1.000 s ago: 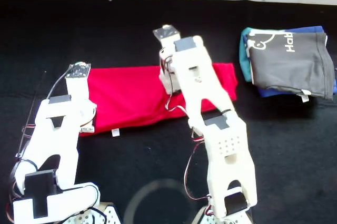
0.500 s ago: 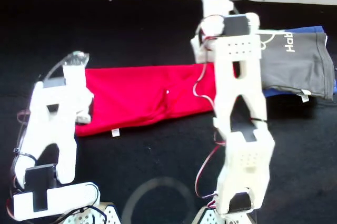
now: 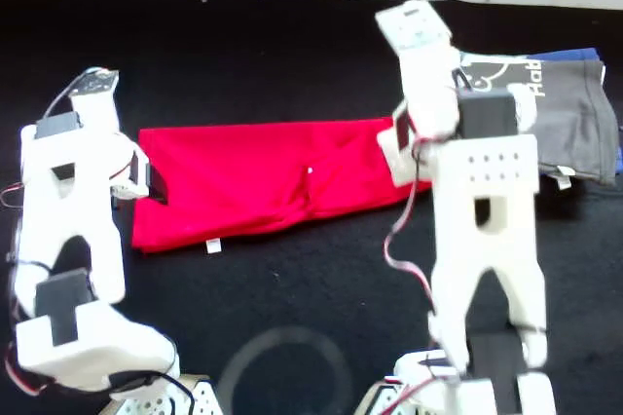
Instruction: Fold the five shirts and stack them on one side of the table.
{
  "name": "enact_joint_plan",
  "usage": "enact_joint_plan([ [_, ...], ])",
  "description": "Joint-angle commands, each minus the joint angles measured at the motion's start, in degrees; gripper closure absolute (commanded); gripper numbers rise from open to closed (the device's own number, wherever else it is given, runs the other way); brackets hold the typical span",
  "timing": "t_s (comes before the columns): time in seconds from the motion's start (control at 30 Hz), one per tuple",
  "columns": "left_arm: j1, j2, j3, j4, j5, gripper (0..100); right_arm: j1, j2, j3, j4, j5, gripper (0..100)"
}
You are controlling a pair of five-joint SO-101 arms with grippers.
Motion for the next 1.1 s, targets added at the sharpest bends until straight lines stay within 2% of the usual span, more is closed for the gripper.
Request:
enact_joint_plan([
  [0.0, -0.2, 3.6, -2.3, -4.2, 0.4, 74, 0.7, -8.8, 7.5, 0.3, 2.4, 99.2],
  [0.23, 1.1, 8.7, -2.4, -8.4, 4.5, 74, 0.7, -17.0, 17.9, 0.3, 2.4, 99.2],
  [0.33, 4.3, 10.8, -2.3, -8.0, 5.6, 74, 0.7, -19.9, 20.0, 0.3, 2.4, 99.2],
  [0.43, 8.7, 13.4, -2.5, -4.7, 10.5, 74, 0.7, -22.6, 20.6, 0.4, 2.4, 99.2],
  [0.53, 12.2, 17.0, -5.4, -0.4, 11.3, 74, 0.7, -25.8, 20.7, 0.4, 2.4, 99.2],
  [0.63, 12.4, 21.1, -11.2, 4.9, 11.3, 75, 0.7, -28.5, 22.7, 0.4, 2.4, 99.2],
  [0.73, 12.2, 24.8, -17.9, 10.1, 11.2, 89, 0.7, -30.9, 28.0, 0.4, 2.4, 99.2],
  [0.8, 10.8, 26.9, -21.5, 12.6, 11.3, 100, 0.7, -32.7, 31.8, 0.3, 2.4, 99.2],
  [0.87, 8.1, 28.3, -24.3, 14.7, 11.1, 97, 0.7, -35.1, 35.3, 0.2, 2.4, 99.2],
  [0.93, 4.4, 29.1, -26.6, 15.8, 10.9, 99, 1.2, -37.8, 39.3, -0.9, 2.2, 99.2],
  [1.07, -5.1, 29.2, -31.2, 18.0, 4.1, 99, 8.8, -43.9, 50.7, -8.5, 2.2, 99.2],
])
